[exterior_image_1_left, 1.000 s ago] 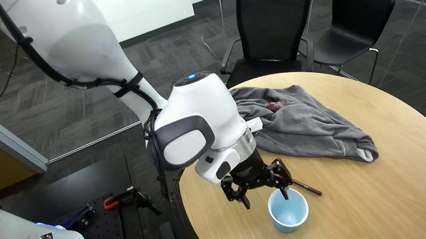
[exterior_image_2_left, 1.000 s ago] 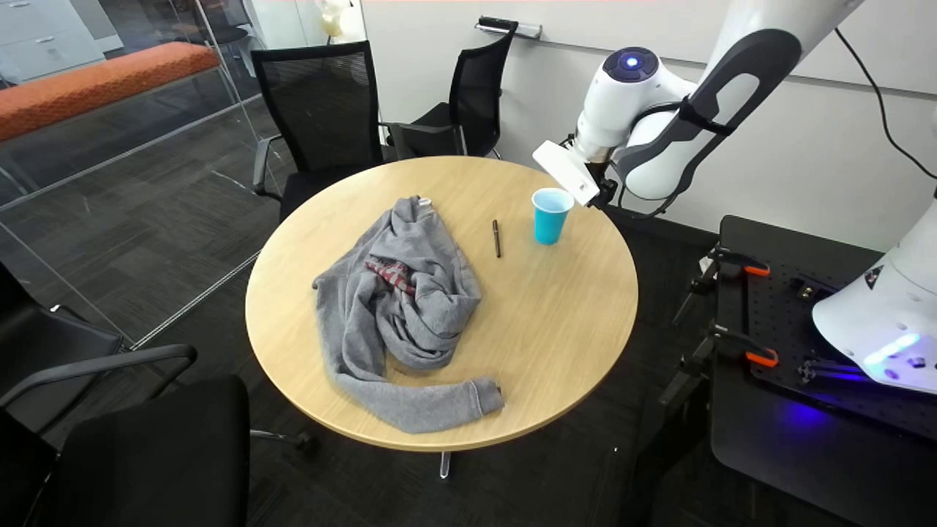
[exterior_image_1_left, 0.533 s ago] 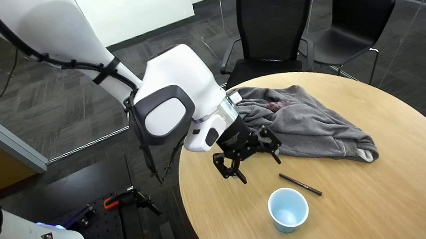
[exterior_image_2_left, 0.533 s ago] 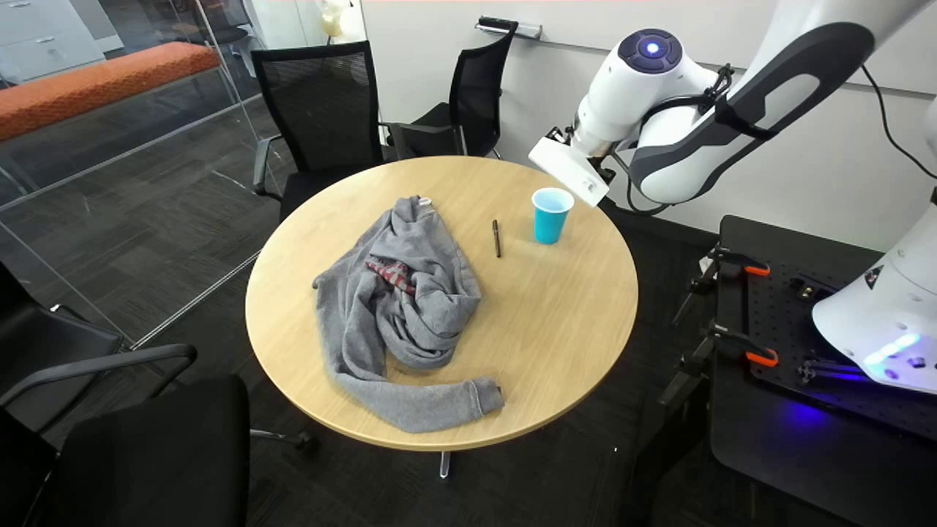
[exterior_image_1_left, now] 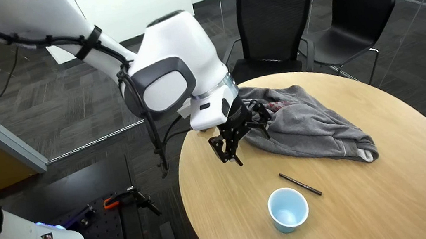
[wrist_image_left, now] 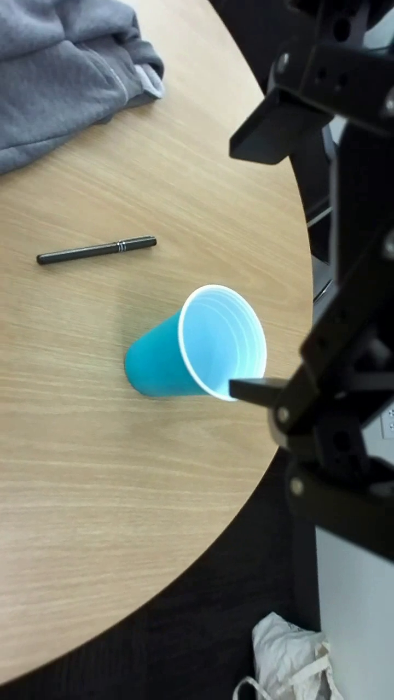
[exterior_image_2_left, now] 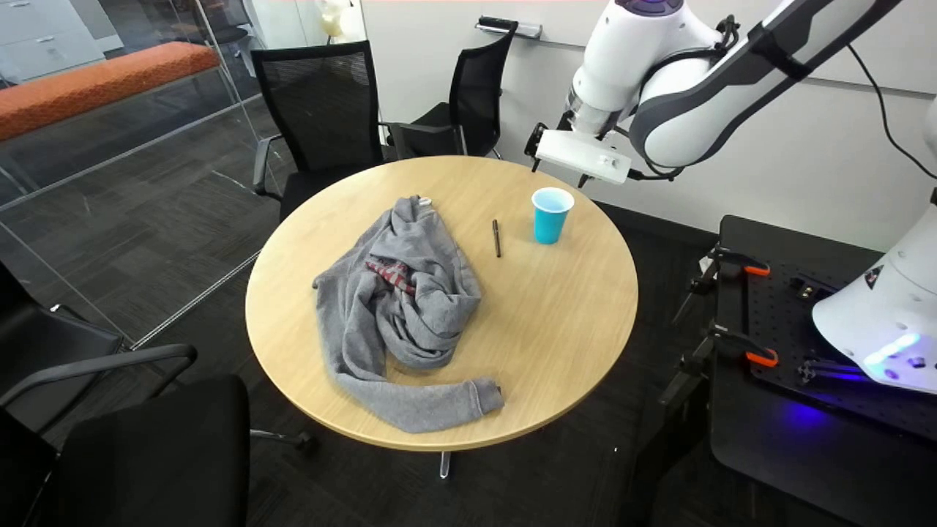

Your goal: Put the pen in the cup

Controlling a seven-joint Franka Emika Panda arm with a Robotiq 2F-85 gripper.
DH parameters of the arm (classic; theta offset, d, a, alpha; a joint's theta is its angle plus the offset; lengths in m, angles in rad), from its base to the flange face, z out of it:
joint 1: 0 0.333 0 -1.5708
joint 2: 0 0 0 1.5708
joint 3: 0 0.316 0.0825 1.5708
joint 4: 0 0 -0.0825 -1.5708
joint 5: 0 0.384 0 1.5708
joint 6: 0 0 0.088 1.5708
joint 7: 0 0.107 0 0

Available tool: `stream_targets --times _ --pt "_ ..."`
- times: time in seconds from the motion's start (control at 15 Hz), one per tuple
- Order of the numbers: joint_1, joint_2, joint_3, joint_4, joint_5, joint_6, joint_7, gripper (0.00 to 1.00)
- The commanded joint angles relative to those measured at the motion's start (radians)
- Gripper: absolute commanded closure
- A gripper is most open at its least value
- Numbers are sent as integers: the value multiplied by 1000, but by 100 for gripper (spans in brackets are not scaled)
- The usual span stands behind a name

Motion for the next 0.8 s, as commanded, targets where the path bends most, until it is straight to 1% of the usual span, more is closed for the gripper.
stream_targets --times 0.0,0.27,0.47,0.53,0.6,0.73 --pt "-2 -121 -18 70 -53 -229 -132 0" --pt "-30 -152 24 145 -53 -389 -335 0" --pt "-54 -125 58 191 -43 -453 -497 0" --pt "-163 -148 169 208 -106 -473 -502 0" --pt "-205 -132 214 224 -115 -490 -547 0" --pt "-340 -106 350 259 -139 -508 -610 0"
